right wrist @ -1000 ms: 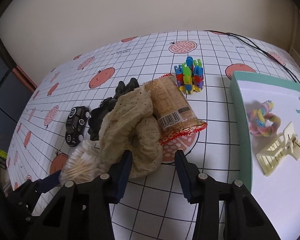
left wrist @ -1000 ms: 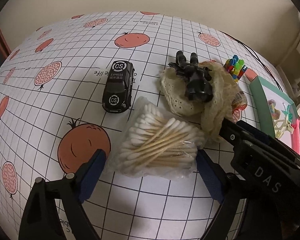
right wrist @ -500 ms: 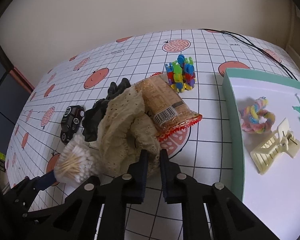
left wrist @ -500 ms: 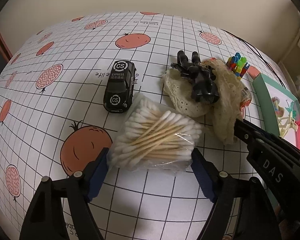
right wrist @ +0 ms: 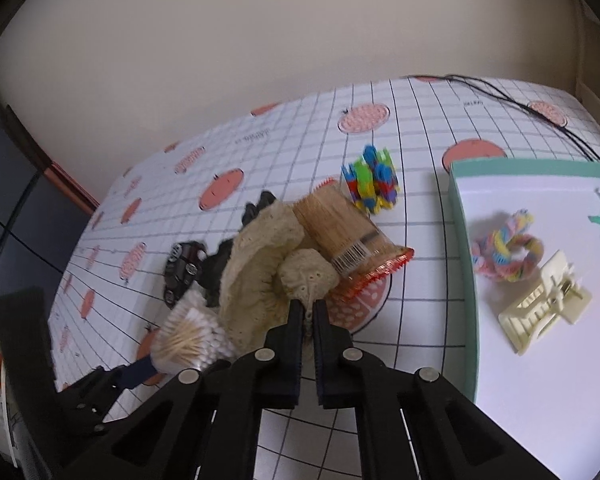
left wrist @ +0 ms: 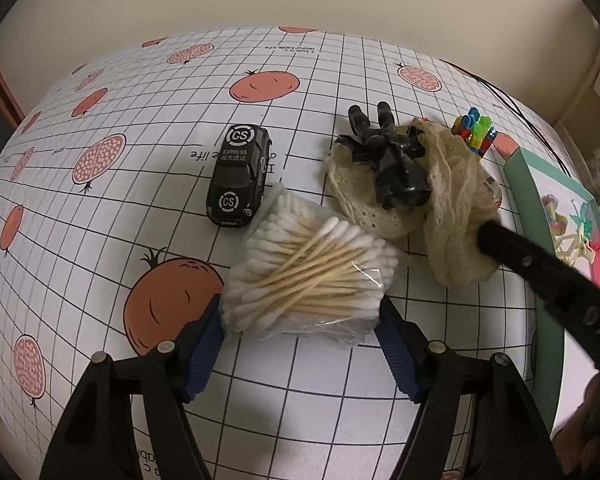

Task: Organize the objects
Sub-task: 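Carry the cotton swab bag and lace cloth over the green tray with both tools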

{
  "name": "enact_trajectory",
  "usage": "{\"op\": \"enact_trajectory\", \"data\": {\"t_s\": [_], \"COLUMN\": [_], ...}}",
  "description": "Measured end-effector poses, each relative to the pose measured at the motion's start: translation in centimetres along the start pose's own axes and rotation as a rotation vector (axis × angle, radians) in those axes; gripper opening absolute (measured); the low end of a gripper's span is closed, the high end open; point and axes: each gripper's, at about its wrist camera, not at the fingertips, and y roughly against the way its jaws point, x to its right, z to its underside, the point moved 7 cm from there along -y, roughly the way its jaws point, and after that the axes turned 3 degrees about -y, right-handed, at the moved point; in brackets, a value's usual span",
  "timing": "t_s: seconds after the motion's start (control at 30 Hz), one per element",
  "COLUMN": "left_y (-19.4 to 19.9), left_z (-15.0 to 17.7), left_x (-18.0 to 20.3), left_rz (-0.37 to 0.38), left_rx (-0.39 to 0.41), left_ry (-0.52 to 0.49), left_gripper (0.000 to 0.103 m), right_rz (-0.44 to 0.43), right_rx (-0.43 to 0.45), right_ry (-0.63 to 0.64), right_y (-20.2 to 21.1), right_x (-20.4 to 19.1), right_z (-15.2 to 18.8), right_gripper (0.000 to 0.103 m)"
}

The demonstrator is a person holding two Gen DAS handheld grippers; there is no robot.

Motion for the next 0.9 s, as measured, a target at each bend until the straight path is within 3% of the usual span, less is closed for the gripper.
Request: {"op": "enact_trajectory", "data": {"t_s": [0.53,0.9], "left_y": [2.7,4.7], "left_z": [-1.8,-3.0], "left_x": [-0.4,-0.5], "left_rz": [-0.010,-0.012], "left_rx": [0.088,0.153], "left_ry": [0.024,0.037], "left_gripper": [0.073,0.073], "right_rz": [-0.074,-0.080], "right_rx": [0.109,0.147], "right_ry": [0.031,0.048], "right_y": [4.2,6.2], "right_x": [-1.8,-1.4], "right_z": [-2.5,-3.3], "right_gripper": [0.005,0.005]}}
